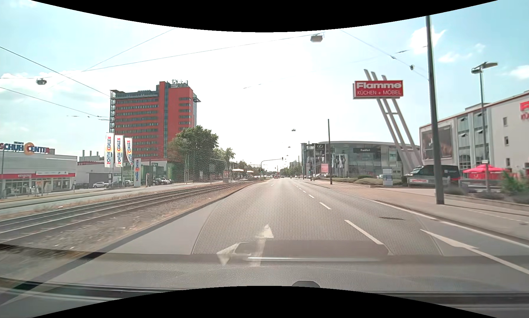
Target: Follow the waypoints while adhering to traffic rules and regulations
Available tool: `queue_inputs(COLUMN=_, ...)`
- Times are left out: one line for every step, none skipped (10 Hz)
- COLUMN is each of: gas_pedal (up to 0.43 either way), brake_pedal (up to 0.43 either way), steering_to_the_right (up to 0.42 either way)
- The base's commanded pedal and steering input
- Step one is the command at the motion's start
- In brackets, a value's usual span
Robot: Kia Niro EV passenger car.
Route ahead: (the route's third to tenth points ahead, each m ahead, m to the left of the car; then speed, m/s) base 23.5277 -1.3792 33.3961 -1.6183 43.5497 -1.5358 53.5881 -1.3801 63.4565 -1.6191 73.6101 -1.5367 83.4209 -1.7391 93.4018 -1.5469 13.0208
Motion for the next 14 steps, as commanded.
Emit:
queue_inputs(gas_pedal=0.000, brake_pedal=0.000, steering_to_the_right=-0.004)
queue_inputs(gas_pedal=0.000, brake_pedal=0.000, steering_to_the_right=-0.004)
queue_inputs(gas_pedal=0.000, brake_pedal=0.000, steering_to_the_right=-0.004)
queue_inputs(gas_pedal=0.000, brake_pedal=0.000, steering_to_the_right=-0.004)
queue_inputs(gas_pedal=0.000, brake_pedal=0.000, steering_to_the_right=-0.004)
queue_inputs(gas_pedal=0.000, brake_pedal=0.000, steering_to_the_right=-0.004)
queue_inputs(gas_pedal=0.000, brake_pedal=0.000, steering_to_the_right=-0.004)
queue_inputs(gas_pedal=0.000, brake_pedal=0.000, steering_to_the_right=-0.004)
queue_inputs(gas_pedal=0.000, brake_pedal=0.000, steering_to_the_right=-0.004)
queue_inputs(gas_pedal=0.000, brake_pedal=0.000, steering_to_the_right=-0.004)
queue_inputs(gas_pedal=0.000, brake_pedal=0.000, steering_to_the_right=-0.004)
queue_inputs(gas_pedal=0.000, brake_pedal=0.000, steering_to_the_right=-0.004)
queue_inputs(gas_pedal=0.000, brake_pedal=0.000, steering_to_the_right=-0.003)
queue_inputs(gas_pedal=0.000, brake_pedal=0.000, steering_to_the_right=-0.004)
